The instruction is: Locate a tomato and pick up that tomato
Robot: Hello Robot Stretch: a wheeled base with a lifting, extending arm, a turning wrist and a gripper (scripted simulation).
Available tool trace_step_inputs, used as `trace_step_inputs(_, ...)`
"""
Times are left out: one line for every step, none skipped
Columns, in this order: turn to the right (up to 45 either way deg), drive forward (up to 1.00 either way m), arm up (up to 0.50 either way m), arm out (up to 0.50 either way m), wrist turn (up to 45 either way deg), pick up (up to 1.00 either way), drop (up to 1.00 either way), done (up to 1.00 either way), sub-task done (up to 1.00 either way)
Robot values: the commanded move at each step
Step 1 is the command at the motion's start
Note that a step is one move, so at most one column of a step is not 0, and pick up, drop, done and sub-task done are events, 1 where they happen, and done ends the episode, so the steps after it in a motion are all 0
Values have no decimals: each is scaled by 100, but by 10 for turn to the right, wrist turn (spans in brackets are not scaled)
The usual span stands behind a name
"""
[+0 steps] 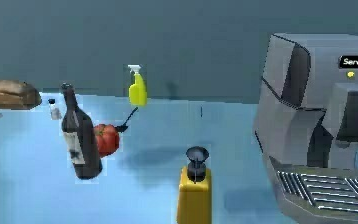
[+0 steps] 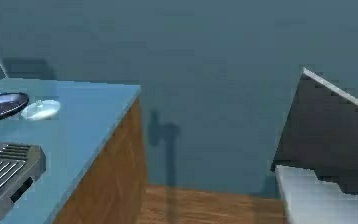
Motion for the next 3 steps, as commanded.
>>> trace_step_inputs(-450, 0, 0, 0, 0, 0, 0, 0, 0)
trace_step_inputs(-450, 0, 0, 0, 0, 0, 0, 0, 0)
trace_step_inputs(-210, 0, 0, 0, 0, 0, 0, 0, 0)
